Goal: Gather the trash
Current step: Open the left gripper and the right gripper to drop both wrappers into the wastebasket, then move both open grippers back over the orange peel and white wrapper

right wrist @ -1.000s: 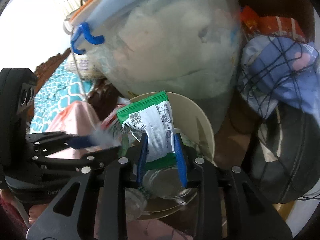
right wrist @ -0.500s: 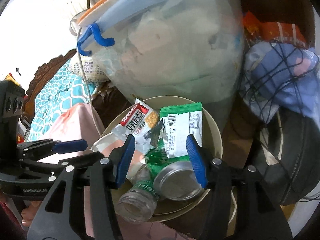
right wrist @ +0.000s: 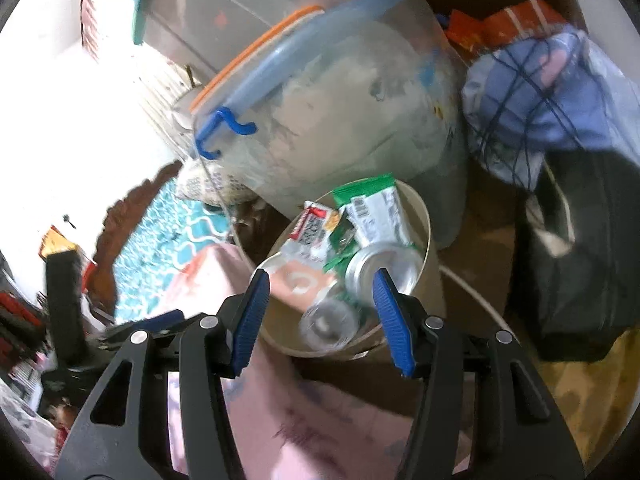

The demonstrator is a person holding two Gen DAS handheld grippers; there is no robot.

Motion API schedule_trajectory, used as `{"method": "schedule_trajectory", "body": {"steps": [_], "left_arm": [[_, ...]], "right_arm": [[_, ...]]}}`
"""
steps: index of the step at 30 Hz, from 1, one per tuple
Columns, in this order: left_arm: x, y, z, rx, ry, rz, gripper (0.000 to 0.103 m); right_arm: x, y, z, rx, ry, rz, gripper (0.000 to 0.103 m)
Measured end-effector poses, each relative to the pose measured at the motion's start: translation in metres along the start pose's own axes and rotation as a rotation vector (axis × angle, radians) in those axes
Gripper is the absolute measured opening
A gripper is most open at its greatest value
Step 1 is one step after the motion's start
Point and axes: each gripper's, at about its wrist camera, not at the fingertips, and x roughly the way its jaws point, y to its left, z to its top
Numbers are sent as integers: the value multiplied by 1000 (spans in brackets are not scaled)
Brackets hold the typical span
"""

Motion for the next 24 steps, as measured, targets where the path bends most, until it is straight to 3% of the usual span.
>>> {"method": "schedule_trajectory", "body": {"steps": [7, 10, 24], "left_arm": [[-26, 6, -30, -7, -18, 44, 67], [-37, 8, -42, -4, -32, 65, 70], [-87, 38, -93, -56, -60, 108, 71]], "right_arm": [[-20, 8, -20, 55, -17, 28, 59], [-26, 16, -26, 48, -24, 23, 63], [-46, 60, -50, 6, -34, 60, 64]]}}
